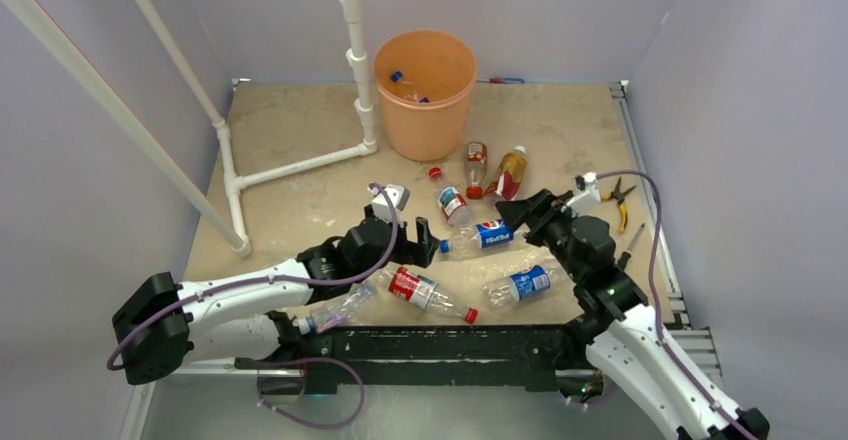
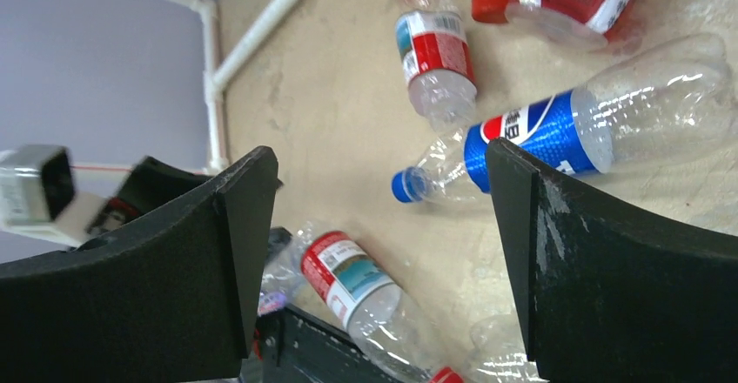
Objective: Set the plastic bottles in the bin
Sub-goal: Pick up the plastic bottle at the center of the board.
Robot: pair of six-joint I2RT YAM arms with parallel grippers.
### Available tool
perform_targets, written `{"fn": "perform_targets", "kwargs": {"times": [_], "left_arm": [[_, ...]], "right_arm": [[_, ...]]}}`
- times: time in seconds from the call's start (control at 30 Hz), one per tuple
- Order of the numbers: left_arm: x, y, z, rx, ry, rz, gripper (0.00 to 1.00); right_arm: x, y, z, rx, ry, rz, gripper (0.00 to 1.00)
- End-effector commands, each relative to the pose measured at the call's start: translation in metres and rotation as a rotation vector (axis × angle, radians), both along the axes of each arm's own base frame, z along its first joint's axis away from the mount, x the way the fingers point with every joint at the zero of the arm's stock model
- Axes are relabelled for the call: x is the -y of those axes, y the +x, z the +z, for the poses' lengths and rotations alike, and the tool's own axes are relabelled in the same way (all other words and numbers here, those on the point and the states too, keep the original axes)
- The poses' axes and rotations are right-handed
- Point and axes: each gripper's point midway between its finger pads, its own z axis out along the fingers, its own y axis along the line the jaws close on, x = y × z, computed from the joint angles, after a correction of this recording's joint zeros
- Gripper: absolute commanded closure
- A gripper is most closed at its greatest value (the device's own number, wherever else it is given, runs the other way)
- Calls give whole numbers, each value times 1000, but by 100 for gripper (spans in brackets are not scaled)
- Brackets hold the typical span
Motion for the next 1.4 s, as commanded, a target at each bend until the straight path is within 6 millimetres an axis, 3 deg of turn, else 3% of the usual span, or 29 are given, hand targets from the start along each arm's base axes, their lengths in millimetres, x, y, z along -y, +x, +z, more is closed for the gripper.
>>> {"fn": "perform_targets", "kwargs": {"times": [0.0, 0.1, 0.37, 0.9, 1.17, 1.37], "left_arm": [[14, 0, 17, 62, -11, -60, 7], [21, 2, 12, 62, 11, -82, 7], [42, 6, -8, 2, 59, -123, 9], [56, 14, -38, -63, 221, -167, 17], [73, 23, -54, -99, 365, -237, 22], [73, 20, -74, -136, 428, -274, 24]], "right_arm": [[19, -4, 32, 74, 81, -103, 8], [27, -8, 33, 66, 102, -145, 1], [34, -6, 18, -35, 83, -205, 2], [31, -5, -16, -108, 114, -226, 6], [26, -2, -20, -120, 111, -209, 7], [28, -4, -16, -105, 94, -202, 7]]}}
